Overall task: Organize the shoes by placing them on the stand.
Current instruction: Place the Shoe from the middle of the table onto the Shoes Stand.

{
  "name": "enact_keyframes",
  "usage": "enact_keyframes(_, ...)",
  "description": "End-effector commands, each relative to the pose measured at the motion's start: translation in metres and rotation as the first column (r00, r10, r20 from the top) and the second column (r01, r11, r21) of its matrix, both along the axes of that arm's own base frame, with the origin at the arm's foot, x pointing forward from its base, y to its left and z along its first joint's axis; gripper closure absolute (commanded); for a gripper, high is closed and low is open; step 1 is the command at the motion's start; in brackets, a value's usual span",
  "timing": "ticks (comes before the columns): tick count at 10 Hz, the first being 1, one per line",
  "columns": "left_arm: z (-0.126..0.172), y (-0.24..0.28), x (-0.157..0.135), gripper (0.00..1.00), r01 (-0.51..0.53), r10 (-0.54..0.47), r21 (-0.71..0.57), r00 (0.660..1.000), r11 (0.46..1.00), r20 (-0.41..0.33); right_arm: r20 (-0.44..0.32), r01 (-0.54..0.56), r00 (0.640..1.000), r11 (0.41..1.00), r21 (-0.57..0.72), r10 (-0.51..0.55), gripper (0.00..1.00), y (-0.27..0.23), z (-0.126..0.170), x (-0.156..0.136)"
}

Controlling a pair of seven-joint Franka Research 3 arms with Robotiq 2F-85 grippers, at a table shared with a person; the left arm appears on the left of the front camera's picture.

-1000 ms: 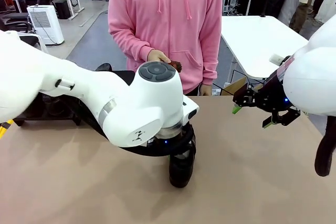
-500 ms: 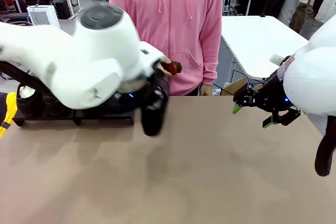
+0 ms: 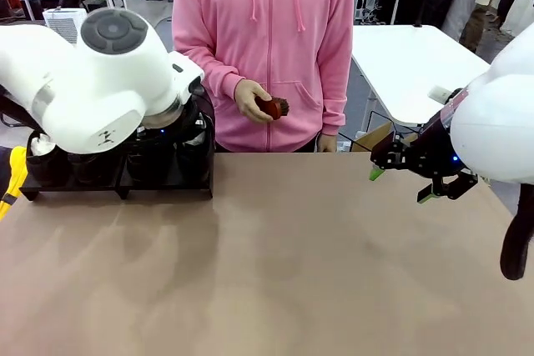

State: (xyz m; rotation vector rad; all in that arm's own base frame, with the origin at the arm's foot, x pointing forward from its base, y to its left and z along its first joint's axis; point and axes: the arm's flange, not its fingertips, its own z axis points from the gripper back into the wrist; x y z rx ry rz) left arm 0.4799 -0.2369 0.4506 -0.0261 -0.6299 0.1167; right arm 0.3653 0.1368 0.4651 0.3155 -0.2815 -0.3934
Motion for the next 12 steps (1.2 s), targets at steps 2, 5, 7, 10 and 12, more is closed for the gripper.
enact_keyframes(2,-0.017,-0.014,0.024,1.00,-0.064,0.063,0.009,0.994,0.998,0.087,0.004,-0.017,1.000,1.000,0.011,0.017,0.00,-0.002,0.002,0.001)
enact_keyframes(5,-0.024,0.003,0.041,1.00,-0.112,0.109,0.034,0.989,0.993,0.100,0.004,-0.017,1.000,1.000,0.011,0.017,0.00,-0.002,0.002,0.001)
enact_keyframes(7,-0.034,0.007,0.048,1.00,-0.112,0.108,0.046,0.991,0.993,0.074,0.004,-0.017,1.000,1.000,0.011,0.017,0.00,-0.002,0.002,0.001)
enact_keyframes(10,-0.041,0.010,0.056,1.00,-0.120,0.116,0.049,0.991,0.992,0.064,0.004,-0.017,1.000,1.000,0.011,0.017,0.00,-0.002,0.002,0.001)
enact_keyframes(12,-0.041,0.011,0.058,0.81,-0.117,0.113,0.065,0.992,0.991,0.056,0.004,-0.017,1.000,1.000,0.011,0.017,0.00,-0.002,0.002,0.001)
